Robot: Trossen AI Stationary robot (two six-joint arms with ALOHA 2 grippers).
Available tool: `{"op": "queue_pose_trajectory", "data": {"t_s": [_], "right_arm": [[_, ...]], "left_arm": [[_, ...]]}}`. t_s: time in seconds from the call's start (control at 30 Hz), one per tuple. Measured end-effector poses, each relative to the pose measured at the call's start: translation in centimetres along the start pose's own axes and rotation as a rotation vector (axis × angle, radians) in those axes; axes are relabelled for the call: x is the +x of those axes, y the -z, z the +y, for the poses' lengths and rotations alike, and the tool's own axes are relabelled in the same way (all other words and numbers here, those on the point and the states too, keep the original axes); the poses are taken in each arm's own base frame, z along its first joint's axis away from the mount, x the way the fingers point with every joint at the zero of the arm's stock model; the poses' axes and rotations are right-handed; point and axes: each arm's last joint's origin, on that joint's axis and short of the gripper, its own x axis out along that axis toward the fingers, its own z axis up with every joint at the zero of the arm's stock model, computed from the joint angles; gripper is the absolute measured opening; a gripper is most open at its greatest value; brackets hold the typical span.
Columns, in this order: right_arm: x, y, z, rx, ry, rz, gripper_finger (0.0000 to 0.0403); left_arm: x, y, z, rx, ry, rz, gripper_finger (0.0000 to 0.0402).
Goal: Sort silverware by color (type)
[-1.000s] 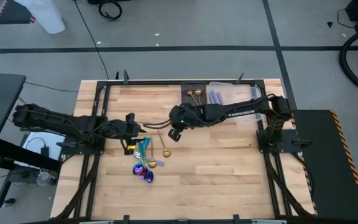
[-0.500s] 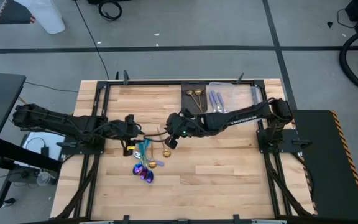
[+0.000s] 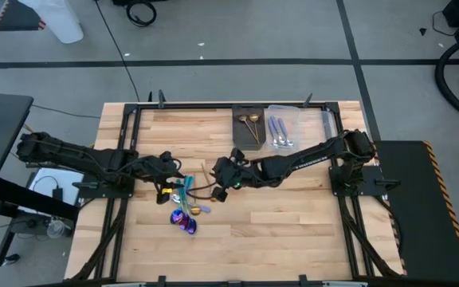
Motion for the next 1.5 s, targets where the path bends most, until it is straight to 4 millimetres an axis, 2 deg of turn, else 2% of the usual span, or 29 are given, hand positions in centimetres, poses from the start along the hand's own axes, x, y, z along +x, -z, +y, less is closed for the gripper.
{"op": "queue_pose_trajectory", "data": {"t_s": [0.3,0.7,0.9,1.03,1.2,1.33,1.5], "right_arm": [[-0.6,1.0,1.3,-0.005,0.026,-0.041,0.0088],[-0.6,1.2,1.2,-0.009,0.035,-0.021,0.0088],[-0.6,1.7,1.1,-0.048,0.023,0.036,0.0088],[-0.6,2.1,0.9,-0.070,0.027,0.083,0.0088],[-0.8,2.9,0.9,-0.097,-0.055,0.198,0.0088],[-0.9,3.6,0.7,-0.099,-0.080,0.285,0.0088],[-1.0,4.0,0.5,-0.089,-0.065,0.324,0.0088]], "left_arm": [[0.9,0.8,-0.7,-0.028,0.007,0.096,0.0166],[3.6,1.6,-1.4,-0.009,-0.011,0.208,0.0166],[4.6,1.6,-1.6,0.113,0.000,0.210,0.0166],[5.4,1.0,-1.7,0.264,-0.032,0.130,0.0166],[6.9,0.0,-1.8,0.455,-0.056,0.029,0.0166],[8.3,-0.3,-1.4,0.511,-0.038,-0.009,0.0166],[10.0,-0.6,0.0,0.481,0.046,0.026,0.0166]]}}
